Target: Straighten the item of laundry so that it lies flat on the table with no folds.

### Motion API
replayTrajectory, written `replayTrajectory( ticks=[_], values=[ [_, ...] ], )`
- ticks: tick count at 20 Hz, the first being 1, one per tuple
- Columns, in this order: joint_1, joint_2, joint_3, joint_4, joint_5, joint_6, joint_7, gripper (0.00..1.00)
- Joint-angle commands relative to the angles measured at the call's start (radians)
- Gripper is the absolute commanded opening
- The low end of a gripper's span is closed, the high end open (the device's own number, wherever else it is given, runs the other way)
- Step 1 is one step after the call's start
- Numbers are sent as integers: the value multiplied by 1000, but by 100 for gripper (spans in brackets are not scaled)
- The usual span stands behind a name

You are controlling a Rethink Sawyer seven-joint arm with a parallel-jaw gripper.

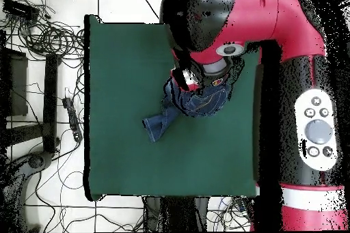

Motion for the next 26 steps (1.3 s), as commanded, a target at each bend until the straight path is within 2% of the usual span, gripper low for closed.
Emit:
replayTrajectory(
  ticks=[1, 6, 10, 13, 15, 20, 26],
  values=[
    [10, 15, 120, -7, 45, 111, -289, 0],
    [20, 56, 142, -87, 44, 186, -292, 0],
    [48, 102, 165, -209, -9, 280, -305, 0],
    [68, 123, 165, -251, -40, 276, -288, 0],
    [61, 100, 141, -206, -41, 181, -261, 0],
    [40, 12, 86, -15, -49, -153, -189, 0],
    [52, -18, 46, 66, -56, -355, -89, 0]
  ],
)
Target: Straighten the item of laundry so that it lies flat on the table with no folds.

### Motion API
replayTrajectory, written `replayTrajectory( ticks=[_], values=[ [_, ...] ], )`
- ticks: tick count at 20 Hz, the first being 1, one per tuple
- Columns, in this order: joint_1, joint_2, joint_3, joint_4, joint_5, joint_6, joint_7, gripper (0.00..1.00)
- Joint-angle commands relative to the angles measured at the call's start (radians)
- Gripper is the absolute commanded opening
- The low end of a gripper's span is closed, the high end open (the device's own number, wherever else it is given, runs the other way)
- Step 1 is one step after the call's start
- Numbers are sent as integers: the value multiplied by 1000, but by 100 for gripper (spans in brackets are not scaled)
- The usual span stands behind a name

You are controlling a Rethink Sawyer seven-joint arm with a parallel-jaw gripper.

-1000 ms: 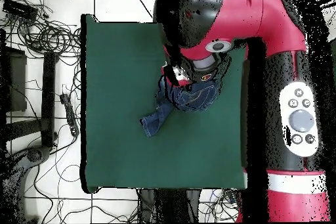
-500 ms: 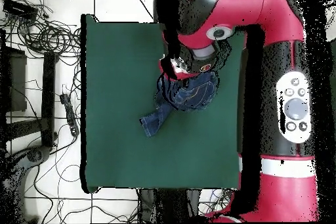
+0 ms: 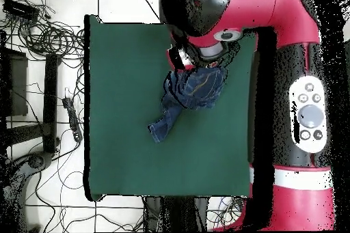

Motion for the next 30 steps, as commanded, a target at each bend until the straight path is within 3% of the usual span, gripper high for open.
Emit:
replayTrajectory(
  ticks=[1, 7, 10, 14, 18, 23, 30],
  values=[
    [39, -90, -7, 201, -35, -273, -65, 0],
    [16, -229, -76, 494, -47, -651, 85, 0],
    [32, -253, -128, 579, -88, -825, 193, 0],
    [90, -220, -209, 604, -136, -965, 321, 0],
    [129, -168, -275, 614, -174, -1159, 361, 0],
    [163, -130, -360, 628, -126, -1280, 416, 0],
    [215, -16, -502, 641, -103, -1607, 496, 0]
  ],
)
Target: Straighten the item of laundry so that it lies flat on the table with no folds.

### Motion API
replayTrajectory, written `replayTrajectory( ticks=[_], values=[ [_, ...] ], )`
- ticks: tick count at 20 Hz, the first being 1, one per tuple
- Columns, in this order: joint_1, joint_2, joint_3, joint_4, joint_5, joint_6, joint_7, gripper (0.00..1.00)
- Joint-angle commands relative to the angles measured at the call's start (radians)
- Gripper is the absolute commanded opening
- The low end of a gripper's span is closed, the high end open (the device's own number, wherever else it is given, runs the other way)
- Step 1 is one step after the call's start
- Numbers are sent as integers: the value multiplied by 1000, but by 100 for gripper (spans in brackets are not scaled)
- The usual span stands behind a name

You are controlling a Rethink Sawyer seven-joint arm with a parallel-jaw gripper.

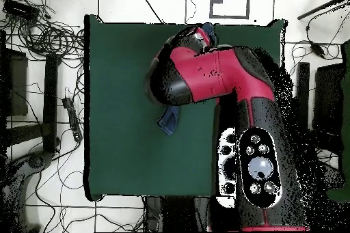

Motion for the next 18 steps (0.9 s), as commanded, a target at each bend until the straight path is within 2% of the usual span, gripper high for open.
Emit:
replayTrajectory(
  ticks=[1, 3, 7, 11, 13, 15, 18],
  values=[
    [64, 160, -149, 182, 28, -314, 395, 0],
    [79, 193, -191, 187, 38, -402, 407, 0],
    [40, 230, -170, 221, 37, -467, 360, 0],
    [72, 337, -264, 208, 92, -721, 373, 0],
    [62, 385, -269, 207, 119, -838, 347, 0],
    [51, 409, -263, 202, 103, -884, 310, 0],
    [11, 420, -218, 204, 43, -846, 302, 0]
  ],
)
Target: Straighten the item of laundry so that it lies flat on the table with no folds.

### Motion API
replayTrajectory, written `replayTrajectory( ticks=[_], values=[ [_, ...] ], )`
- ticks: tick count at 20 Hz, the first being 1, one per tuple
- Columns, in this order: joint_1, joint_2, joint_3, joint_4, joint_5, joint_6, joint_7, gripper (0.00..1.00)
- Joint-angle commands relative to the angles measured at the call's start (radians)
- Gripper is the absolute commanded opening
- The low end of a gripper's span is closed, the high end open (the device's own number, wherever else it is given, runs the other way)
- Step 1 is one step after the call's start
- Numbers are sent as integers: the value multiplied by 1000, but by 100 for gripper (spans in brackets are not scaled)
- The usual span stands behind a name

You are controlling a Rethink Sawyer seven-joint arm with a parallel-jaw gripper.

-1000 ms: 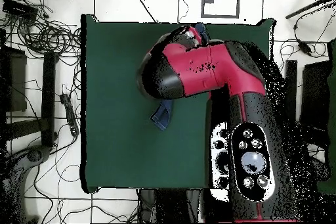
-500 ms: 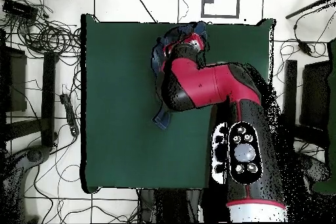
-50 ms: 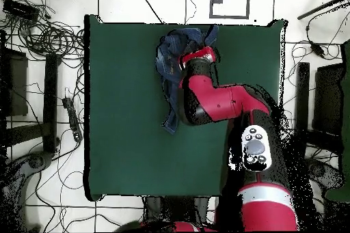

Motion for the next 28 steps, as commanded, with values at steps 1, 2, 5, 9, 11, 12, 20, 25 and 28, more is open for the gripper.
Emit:
replayTrajectory(
  ticks=[1, 2, 5, 9, 11, 12, 20, 25, 28],
  values=[
    [-19, 132, 37, 154, -36, -55, 173, 0],
    [-25, 130, 42, 156, -50, -44, 170, 0],
    [-83, 113, 112, 166, -164, 22, 154, 0],
    [-315, 42, 410, 261, -380, 282, 76, 0],
    [-463, 53, 588, 311, -433, 418, -38, 0],
    [-531, 74, 666, 326, -441, 475, -103, 0],
    [-796, 262, 936, 319, -335, 793, -595, 0],
    [-805, 275, 948, 314, -335, 814, -618, 0],
    [-762, 233, 906, 316, -377, 743, -523, 0]
  ],
)
